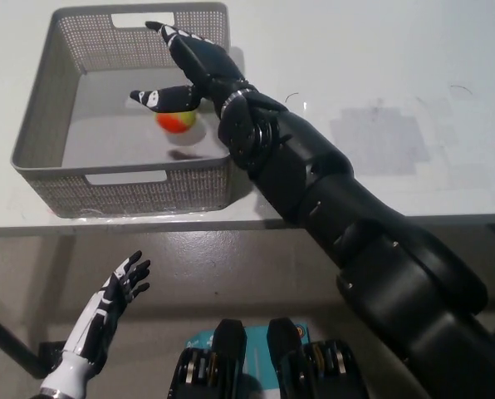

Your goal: Use the right hand to pick up a tennis ball and put it into a container on the left side

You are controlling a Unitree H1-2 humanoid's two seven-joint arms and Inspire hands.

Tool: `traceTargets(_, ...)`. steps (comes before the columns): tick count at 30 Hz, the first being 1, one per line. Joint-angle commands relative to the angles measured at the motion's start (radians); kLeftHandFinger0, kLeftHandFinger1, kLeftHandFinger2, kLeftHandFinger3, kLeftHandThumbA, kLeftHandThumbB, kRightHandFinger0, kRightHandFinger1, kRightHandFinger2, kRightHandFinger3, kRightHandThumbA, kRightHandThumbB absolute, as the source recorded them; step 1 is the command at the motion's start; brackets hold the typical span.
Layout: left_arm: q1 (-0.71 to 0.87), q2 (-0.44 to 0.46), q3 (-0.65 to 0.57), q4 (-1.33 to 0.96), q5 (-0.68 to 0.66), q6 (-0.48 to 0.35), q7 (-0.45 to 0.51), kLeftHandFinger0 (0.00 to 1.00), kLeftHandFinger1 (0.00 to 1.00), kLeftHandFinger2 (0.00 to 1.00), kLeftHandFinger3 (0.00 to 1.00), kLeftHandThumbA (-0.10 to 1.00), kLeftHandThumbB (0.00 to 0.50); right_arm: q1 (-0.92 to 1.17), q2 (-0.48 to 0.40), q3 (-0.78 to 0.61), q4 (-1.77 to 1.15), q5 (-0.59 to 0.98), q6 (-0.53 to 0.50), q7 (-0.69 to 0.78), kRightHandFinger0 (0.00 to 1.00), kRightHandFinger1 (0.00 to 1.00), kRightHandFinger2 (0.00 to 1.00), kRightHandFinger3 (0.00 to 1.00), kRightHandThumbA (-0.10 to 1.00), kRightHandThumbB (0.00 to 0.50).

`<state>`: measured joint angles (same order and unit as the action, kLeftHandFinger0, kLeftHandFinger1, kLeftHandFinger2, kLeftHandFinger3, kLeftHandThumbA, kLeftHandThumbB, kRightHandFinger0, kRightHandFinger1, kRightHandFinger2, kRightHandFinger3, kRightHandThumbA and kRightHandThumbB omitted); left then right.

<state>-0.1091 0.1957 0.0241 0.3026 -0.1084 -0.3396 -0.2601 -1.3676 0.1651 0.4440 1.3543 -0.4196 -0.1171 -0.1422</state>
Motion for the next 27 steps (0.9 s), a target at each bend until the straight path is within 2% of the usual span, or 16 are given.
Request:
traceTargets(1, -0.021, 0.02, -0.005, -0.012, -0.005, -0.016, -0.014, 1.0, 1.0, 1.0, 1.0, 1.0, 0.25, -0.088, -0.015, 0.008, -0.03, -0.024, 0.025, 0.023, 1.0, 1.0, 1.0, 1.0, 0.84, 0.46)
traceTargets(9, -0.024, 0.021, -0.005, -0.025, -0.006, 0.001, -0.014, 1.0, 1.0, 1.0, 1.0, 1.0, 0.257, -0.09, -0.041, -0.01, -0.067, -0.018, 0.036, 0.026, 1.0, 1.0, 1.0, 1.0, 0.91, 0.445)
traceTargets(13, -0.026, 0.023, -0.005, -0.026, -0.007, 0.004, -0.015, 1.0, 1.0, 1.0, 1.0, 1.0, 0.263, -0.079, -0.079, -0.039, -0.129, 0.002, 0.023, 0.037, 1.0, 1.0, 1.0, 1.0, 1.0, 0.455)
traceTargets(15, -0.03, 0.027, -0.007, -0.023, -0.003, 0.003, -0.016, 1.0, 1.0, 1.0, 1.0, 1.0, 0.265, -0.068, -0.107, -0.054, -0.184, 0.003, 0.029, 0.038, 1.0, 1.0, 1.0, 1.0, 1.0, 0.466)
traceTargets(17, -0.028, 0.03, -0.008, -0.031, -0.004, 0.013, -0.017, 1.0, 1.0, 1.0, 1.0, 1.0, 0.265, -0.018, -0.16, -0.096, -0.343, 0.025, 0.046, 0.063, 1.0, 1.0, 1.0, 1.0, 1.0, 0.436)
traceTargets(22, -0.031, 0.03, -0.008, -0.033, -0.018, 0.03, -0.023, 1.0, 1.0, 1.0, 1.0, 1.0, 0.235, 0.102, -0.255, -0.163, -0.668, 0.042, 0.124, 0.124, 1.0, 1.0, 1.0, 1.0, 1.0, 0.424)
traceTargets(24, -0.029, 0.029, -0.007, -0.036, -0.018, 0.029, -0.023, 1.0, 1.0, 1.0, 1.0, 1.0, 0.263, 0.199, -0.319, -0.223, -0.893, 0.097, 0.154, 0.178, 1.0, 1.0, 1.0, 1.0, 1.0, 0.399)
traceTargets(27, -0.018, 0.028, -0.005, -0.039, -0.022, 0.029, -0.023, 1.0, 1.0, 1.0, 1.0, 1.0, 0.264, 0.309, -0.363, -0.276, -1.114, 0.134, 0.232, 0.213, 1.0, 1.0, 1.0, 1.0, 1.0, 0.424)
